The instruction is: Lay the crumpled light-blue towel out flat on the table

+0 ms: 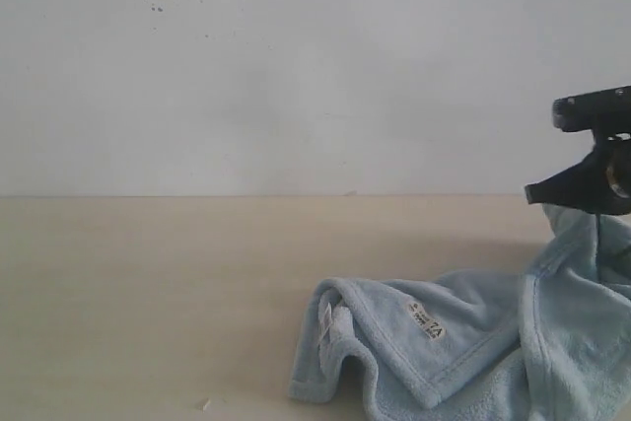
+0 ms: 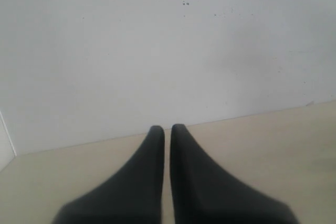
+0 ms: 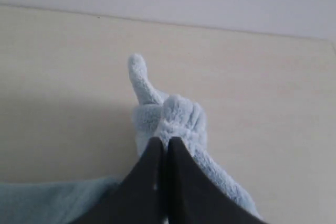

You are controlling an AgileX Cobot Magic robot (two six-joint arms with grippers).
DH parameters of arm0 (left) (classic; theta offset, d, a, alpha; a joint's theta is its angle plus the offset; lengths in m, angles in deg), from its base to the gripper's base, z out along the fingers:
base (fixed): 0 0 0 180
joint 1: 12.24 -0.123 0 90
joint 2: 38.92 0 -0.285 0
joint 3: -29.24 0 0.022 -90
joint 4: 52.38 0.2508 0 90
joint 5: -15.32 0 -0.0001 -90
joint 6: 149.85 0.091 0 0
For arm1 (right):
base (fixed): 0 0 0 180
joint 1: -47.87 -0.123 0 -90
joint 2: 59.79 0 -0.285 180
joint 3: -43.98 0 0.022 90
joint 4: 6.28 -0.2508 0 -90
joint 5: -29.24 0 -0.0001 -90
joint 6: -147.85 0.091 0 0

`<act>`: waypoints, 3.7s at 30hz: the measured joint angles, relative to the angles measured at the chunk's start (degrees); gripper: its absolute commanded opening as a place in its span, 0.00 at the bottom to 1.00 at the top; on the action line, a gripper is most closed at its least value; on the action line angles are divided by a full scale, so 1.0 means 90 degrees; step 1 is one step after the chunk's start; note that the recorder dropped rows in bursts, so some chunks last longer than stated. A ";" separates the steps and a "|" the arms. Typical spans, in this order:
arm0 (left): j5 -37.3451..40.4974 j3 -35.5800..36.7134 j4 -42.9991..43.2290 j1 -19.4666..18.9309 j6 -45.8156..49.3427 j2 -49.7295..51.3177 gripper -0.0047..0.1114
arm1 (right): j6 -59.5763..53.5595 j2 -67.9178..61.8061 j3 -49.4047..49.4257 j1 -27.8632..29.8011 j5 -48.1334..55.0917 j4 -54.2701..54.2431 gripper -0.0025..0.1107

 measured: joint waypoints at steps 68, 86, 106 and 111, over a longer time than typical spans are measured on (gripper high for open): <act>0.0104 0.0000 -0.0186 0.1003 -0.6356 0.0000 0.08 | -0.1335 0.6252 0.3740 0.0626 0.0782 -0.2785 0.02; -0.3300 -0.0987 0.2424 0.2020 -0.6013 0.5995 0.08 | -0.1335 0.6252 0.3740 0.0626 0.0561 -0.2772 0.02; -0.3413 -0.5563 0.6640 0.2063 -0.9117 1.2531 0.48 | -0.1533 0.6252 0.3740 0.0626 0.0469 -0.2762 0.02; -0.3194 -0.6439 0.9032 0.2300 -1.1223 1.2760 0.48 | -0.1546 0.6252 0.3740 0.0626 0.0469 -0.2762 0.02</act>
